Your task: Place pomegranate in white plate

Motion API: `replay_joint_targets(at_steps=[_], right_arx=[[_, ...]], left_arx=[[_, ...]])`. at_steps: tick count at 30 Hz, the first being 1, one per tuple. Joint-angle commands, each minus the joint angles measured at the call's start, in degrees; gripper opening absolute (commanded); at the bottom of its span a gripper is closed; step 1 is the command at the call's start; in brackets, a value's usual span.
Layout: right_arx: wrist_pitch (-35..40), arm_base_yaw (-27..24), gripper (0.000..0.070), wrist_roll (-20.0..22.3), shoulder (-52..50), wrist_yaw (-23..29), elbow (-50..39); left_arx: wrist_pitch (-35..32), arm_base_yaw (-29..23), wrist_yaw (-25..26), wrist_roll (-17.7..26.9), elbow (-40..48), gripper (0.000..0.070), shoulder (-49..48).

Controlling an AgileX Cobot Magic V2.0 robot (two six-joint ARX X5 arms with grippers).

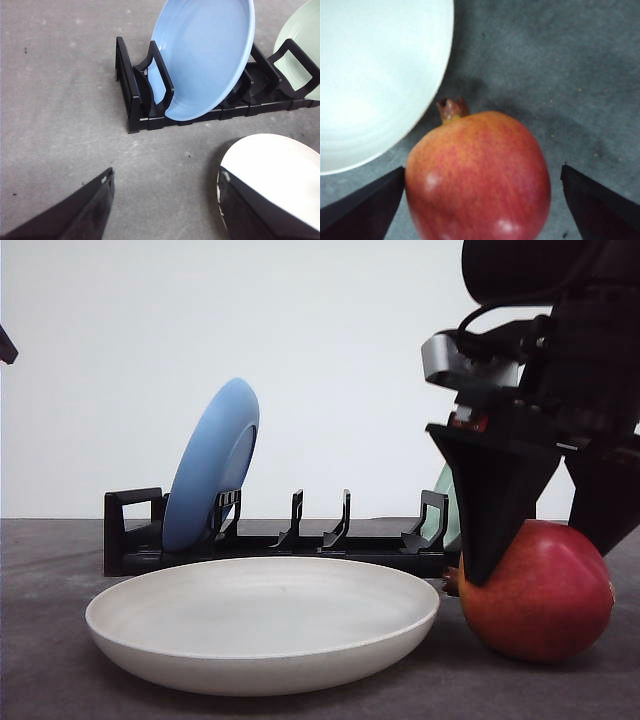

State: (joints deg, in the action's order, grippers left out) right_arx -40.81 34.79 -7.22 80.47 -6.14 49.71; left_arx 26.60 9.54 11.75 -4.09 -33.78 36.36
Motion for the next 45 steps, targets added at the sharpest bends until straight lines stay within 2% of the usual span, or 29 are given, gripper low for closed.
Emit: replay_joint_targets(at_steps=[1, 6, 12, 18, 21, 24, 33, 40, 45], right_arx=[[0.25, 0.39, 0.0612, 0.76, 1.59, 0.20, 1.05], [-0.46, 0.39, 0.0526, 0.71, 3.11, 0.18, 1.05], [-3.68, 0.29, 0.0514, 0.37, 2.99, 0.49, 2.70], [-9.58, 0.69, 0.0495, 0.72, 2.99, 1.07, 9.63], [-7.18, 1.96, 0.0496, 1.35, 3.01, -1.52, 11.90], [-1.40, 3.88, 0.0496, 1.40, 3.12, -4.41, 12.22], [11.63, 10.34, 0.0496, 1.05, 8.23, -4.80, 12.22], [16.21, 13.99, 0.0496, 1.25, 13.55, -4.40, 12.22], [16.73, 14.97, 0.0496, 1.25, 15.55, -4.34, 12.22]], left_arx=[[-0.91, 0.07, 0.07, -0.05, -0.44, 0.0392, 0.31], [-0.91, 0.07, 0.07, -0.05, -0.44, 0.0391, 0.31], [-0.93, 0.07, 0.04, -0.05, -0.44, 0.0390, 0.31], [-0.91, 0.07, 0.04, -0.05, -0.44, 0.0390, 0.31], [-0.93, 0.07, 0.04, -0.05, -0.44, 0.0390, 0.31], [-0.93, 0.07, 0.04, -0.05, -0.44, 0.0390, 0.31], [-0.93, 0.07, 0.04, -0.05, -0.44, 0.0390, 0.31], [-0.95, 0.07, 0.04, -0.05, -0.44, 0.0390, 0.31], [-0.95, 0.07, 0.02, -0.05, -0.44, 0.0390, 0.31]])
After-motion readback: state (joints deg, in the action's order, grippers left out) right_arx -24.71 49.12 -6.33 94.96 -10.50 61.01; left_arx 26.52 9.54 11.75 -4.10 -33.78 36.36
